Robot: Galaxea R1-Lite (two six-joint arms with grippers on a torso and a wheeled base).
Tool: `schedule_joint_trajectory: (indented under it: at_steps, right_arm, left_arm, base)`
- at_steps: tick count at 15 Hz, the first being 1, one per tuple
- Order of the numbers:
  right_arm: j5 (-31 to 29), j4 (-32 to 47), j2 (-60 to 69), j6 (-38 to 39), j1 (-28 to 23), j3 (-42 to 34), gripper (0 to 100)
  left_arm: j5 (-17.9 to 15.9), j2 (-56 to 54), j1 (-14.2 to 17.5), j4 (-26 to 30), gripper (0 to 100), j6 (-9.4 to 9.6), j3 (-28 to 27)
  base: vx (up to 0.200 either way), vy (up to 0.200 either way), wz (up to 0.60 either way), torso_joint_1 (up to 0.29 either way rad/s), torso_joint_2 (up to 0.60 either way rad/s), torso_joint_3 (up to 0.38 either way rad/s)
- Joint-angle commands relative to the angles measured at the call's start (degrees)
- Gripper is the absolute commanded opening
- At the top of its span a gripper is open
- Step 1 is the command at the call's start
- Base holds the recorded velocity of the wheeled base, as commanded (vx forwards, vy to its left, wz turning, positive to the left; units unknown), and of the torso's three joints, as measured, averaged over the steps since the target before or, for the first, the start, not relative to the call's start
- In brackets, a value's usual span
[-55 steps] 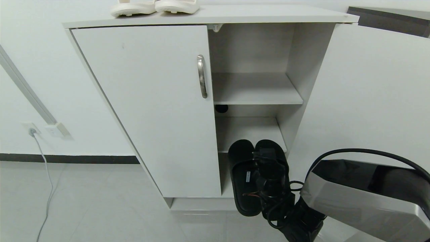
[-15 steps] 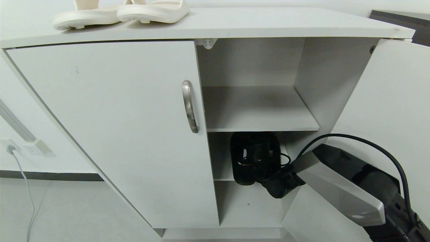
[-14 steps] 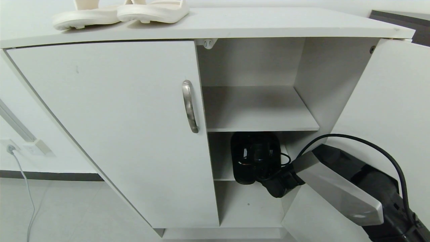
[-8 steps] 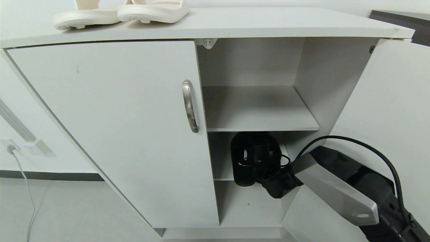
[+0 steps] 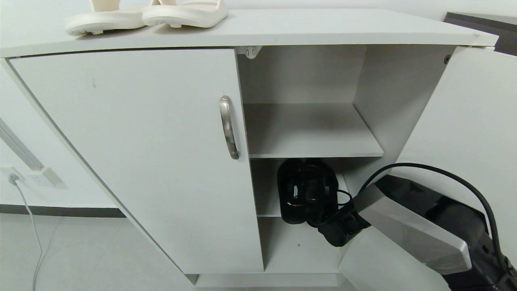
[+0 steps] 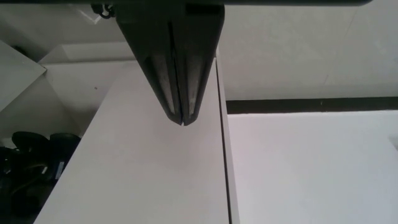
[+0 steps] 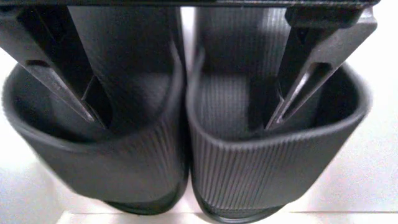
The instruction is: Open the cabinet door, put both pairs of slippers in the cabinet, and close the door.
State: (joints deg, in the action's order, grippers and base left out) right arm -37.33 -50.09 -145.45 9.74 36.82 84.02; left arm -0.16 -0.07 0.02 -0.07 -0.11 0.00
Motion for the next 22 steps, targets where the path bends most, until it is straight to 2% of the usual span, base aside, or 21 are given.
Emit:
schedule_joint_trajectory:
  at_steps: [1,5,8,10,12,17,18,22]
  right_arm:
    - [-0.2,-3.5,7.2,-0.1,1.7,-9.1,100]
    - [-0.4,-12.4,16.1,0.2,5.3,-27.1,100]
    - [-0.4,-22.7,23.3,0.0,9.4,-43.6,100]
    - [-0.4,-25.3,28.6,-0.2,12.5,-50.9,100]
    - [-0.3,-25.1,30.7,-0.2,14.3,-52.6,100]
    - [0.2,-25.1,30.3,-2.0,13.7,-52.2,100]
    - [0.4,-25.1,30.2,-5.2,12.8,-52.5,100]
    - [2.0,-25.5,30.3,-5.2,12.1,-53.0,100]
  left_arm:
    - [0.0,0.1,0.1,0.0,0,-0.07,0.0]
    - [0.0,0.1,0.1,0.0,0,0.02,0.0]
    - [-0.1,0.1,0.1,0.0,0,0.02,0.0]
    - [-0.1,0.1,0.1,0.0,0,0.11,0.0]
    - [-0.1,0.1,0.1,0.0,0,0.11,0.0]
    - [-0.1,0.1,0.1,0.0,0,0.02,0.0]
    - [-0.1,0.1,0.1,0.0,0,0.02,0.0]
    - [-0.1,0.1,0.1,0.0,0,0.02,0.0]
  base:
    - [0.0,0.0,0.0,0.0,0.0,0.0]
    - [0.0,0.0,0.0,0.0,0.0,0.0]
    - [0.0,0.0,0.0,0.0,0.0,0.0]
    - [0.0,0.0,0.0,0.0,0.0,0.0]
    - [0.0,0.0,0.0,0.0,0.0,0.0]
    - [0.0,0.0,0.0,0.0,0.0,0.0]
    - [-0.2,0.0,0.0,0.002,0.0,0.007]
    - [-0.2,0.0,0.0,0.0,0.0,0.0]
